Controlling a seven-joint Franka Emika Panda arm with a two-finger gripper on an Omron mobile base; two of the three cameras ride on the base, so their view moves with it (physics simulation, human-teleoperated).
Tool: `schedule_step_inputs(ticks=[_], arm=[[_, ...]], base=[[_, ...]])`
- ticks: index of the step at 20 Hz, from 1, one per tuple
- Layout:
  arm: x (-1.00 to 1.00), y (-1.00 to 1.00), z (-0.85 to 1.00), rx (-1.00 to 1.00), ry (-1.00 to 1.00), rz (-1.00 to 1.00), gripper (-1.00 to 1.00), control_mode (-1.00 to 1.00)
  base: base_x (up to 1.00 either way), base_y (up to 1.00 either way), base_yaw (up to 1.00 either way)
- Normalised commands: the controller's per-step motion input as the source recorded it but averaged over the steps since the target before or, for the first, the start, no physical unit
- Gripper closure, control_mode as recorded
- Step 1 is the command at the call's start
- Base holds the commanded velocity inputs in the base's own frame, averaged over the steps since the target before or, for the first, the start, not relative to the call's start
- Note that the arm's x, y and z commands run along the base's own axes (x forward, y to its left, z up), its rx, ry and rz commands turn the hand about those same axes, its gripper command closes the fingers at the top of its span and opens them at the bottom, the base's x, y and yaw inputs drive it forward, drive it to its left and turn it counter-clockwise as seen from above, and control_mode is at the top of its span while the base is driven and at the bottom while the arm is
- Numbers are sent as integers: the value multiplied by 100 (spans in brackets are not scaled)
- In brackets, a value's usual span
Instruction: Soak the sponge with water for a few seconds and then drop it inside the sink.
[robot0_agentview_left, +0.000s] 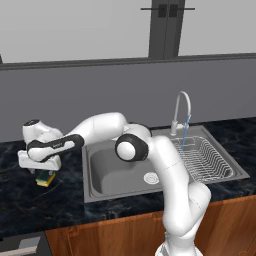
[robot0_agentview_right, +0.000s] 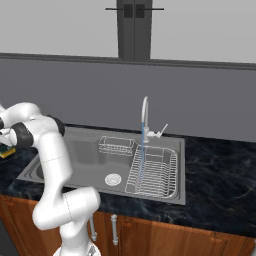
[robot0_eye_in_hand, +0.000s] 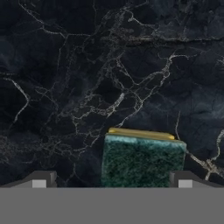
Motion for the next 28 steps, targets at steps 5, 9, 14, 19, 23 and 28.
schedule_step_inputs(ticks=[5, 9, 14, 19, 23, 28], arm=[[0, 0, -16, 0, -9, 0, -100, -100], [0, 0, 0, 0, -9, 0, -100, -100], [-4, 0, 4, 0, -7, 0, -100, -100], [-3, 0, 0, 0, -2, 0, -100, -100], [-4, -8, 0, 1, 0, 0, -100, -100], [0, -16, 0, 0, 0, 0, -100, -100]], base=[[0, 0, 0], [0, 0, 0], [0, 0, 0], [0, 0, 0], [0, 0, 0], [0, 0, 0]])
